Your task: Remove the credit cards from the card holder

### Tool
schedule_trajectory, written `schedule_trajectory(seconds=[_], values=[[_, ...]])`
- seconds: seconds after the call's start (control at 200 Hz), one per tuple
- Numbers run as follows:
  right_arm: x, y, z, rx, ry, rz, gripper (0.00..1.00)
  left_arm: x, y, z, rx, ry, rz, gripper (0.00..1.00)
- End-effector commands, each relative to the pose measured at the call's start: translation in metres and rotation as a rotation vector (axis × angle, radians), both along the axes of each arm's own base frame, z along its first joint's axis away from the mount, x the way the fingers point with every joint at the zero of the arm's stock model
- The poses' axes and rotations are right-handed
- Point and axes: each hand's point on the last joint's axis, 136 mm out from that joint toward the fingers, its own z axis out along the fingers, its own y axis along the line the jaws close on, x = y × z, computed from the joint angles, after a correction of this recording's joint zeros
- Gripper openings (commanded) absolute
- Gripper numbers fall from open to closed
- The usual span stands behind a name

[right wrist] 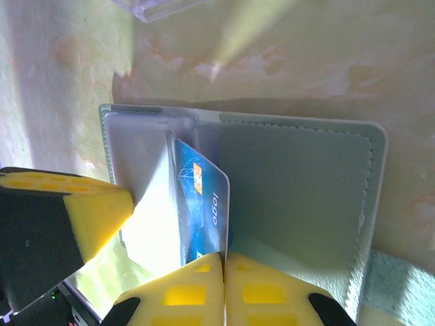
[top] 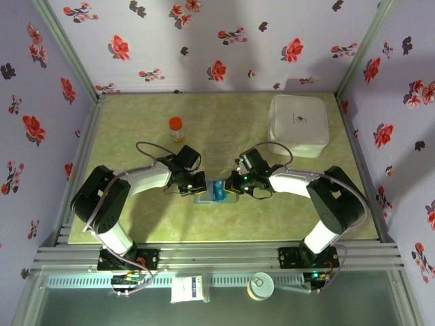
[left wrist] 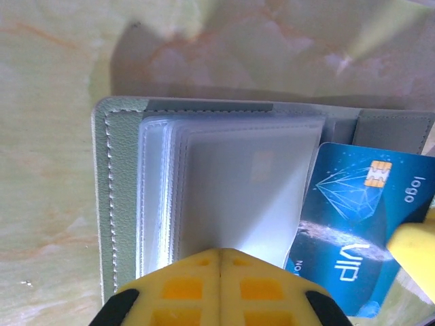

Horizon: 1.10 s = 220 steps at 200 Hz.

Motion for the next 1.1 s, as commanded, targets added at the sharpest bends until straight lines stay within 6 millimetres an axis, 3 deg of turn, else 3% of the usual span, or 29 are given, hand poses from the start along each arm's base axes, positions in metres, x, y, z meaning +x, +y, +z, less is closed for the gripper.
schedule_trajectory(seconds=[0.0, 0.405, 0.71, 1.095], values=[[-0.002, -0.013, -0.002, -0.077, 0.004, -0.005, 0.07, -0.007, 0.014, -0.005, 0.047, 0.021, 0.013, 0.0], [0.005, -0.001, 0.008, -0.048, -0.005, 0.001, 0.08, -0.007, 0.013, -0.004, 0.039, 0.019, 0.012, 0.0], [0.003, 0.006, 0.007, -0.063, 0.015, -0.014, 0.17, -0.007, 0.013, -0.005, 0.036, 0.019, 0.013, 0.0], [-0.005, 0.005, 0.012, -0.084, 0.022, -0.022, 0.15, -0.007, 0.012, -0.006, 0.032, 0.019, 0.012, 0.0]])
